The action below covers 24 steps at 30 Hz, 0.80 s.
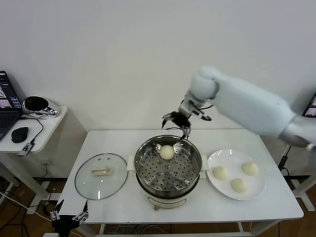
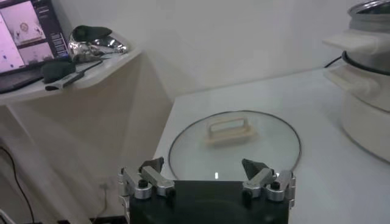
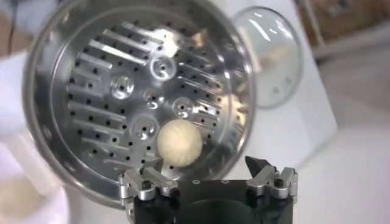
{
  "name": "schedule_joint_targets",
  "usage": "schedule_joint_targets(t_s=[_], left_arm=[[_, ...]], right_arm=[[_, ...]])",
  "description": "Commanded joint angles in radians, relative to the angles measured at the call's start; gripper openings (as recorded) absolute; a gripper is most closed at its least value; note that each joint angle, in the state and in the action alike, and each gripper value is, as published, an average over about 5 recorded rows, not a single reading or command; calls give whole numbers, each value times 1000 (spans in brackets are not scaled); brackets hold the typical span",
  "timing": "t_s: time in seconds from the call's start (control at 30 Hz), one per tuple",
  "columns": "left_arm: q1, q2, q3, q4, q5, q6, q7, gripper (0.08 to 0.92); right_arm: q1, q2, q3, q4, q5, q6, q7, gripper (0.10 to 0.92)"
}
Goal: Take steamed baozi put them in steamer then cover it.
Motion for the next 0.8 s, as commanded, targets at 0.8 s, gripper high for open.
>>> schedule_joint_targets(t_s=[0.8], left_arm=[[52,-22,24,-33,19,8,6,823]], right_arm=[[-533,-398,317,154,-289,-378,-9,823]])
